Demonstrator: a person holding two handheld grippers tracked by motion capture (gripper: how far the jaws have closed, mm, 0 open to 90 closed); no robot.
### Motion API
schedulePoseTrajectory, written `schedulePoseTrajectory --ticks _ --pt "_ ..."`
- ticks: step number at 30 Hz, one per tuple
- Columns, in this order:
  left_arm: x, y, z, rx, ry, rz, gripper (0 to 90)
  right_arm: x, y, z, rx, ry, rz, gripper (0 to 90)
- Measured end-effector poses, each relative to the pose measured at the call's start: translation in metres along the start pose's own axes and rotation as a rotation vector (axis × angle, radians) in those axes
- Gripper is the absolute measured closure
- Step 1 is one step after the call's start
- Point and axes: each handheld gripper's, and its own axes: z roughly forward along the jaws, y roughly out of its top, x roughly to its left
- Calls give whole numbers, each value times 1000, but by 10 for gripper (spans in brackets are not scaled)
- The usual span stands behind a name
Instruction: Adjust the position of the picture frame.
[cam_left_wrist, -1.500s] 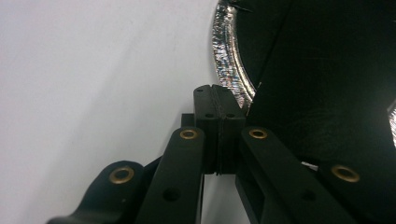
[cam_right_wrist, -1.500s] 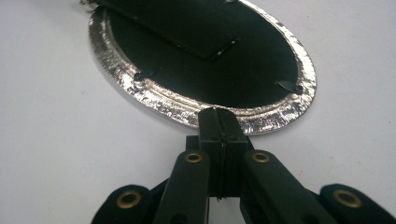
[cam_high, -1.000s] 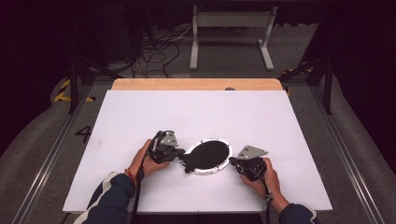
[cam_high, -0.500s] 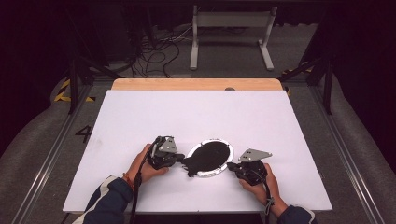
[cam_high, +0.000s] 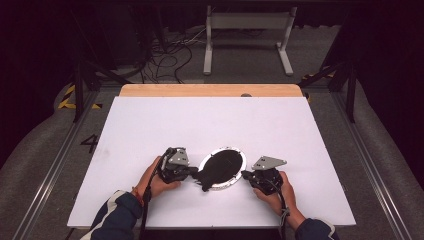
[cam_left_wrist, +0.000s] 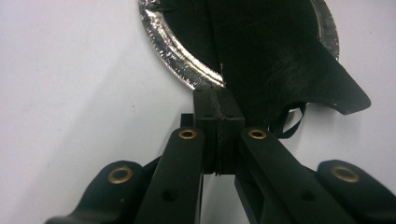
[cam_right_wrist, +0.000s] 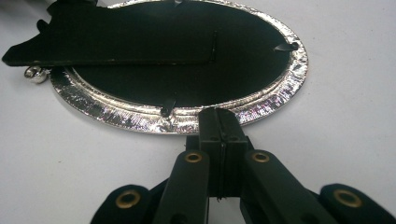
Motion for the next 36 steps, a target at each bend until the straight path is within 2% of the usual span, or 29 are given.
schedulePoseTrajectory --ticks 3,9,13,17,20,24,26,30,36 --pt "-2 1 0 8 5 14 900 -1 2 2 2 -6 4 900" --pt "-2 0 -2 12 -3 2 898 -9 9 8 4 -28 19 900" --pt "-1 -2 -3 4 -12 -1 897 -14 12 11 8 -9 32 900" --pt "-2 -2 -3 8 -12 5 897 -8 10 10 8 -31 9 900" --pt "-2 -1 -3 10 -8 16 897 0 7 7 9 23 1 900" --pt "-3 -2 -2 3 -23 11 896 13 5 4 14 52 -20 900" --pt "-4 -1 -2 6 -19 24 895 18 5 4 17 52 -31 900" --pt "-4 -2 -2 2 -31 18 896 16 4 4 11 59 -17 900" --pt "-4 -2 -2 -1 -46 12 900 16 4 5 6 50 -22 900"
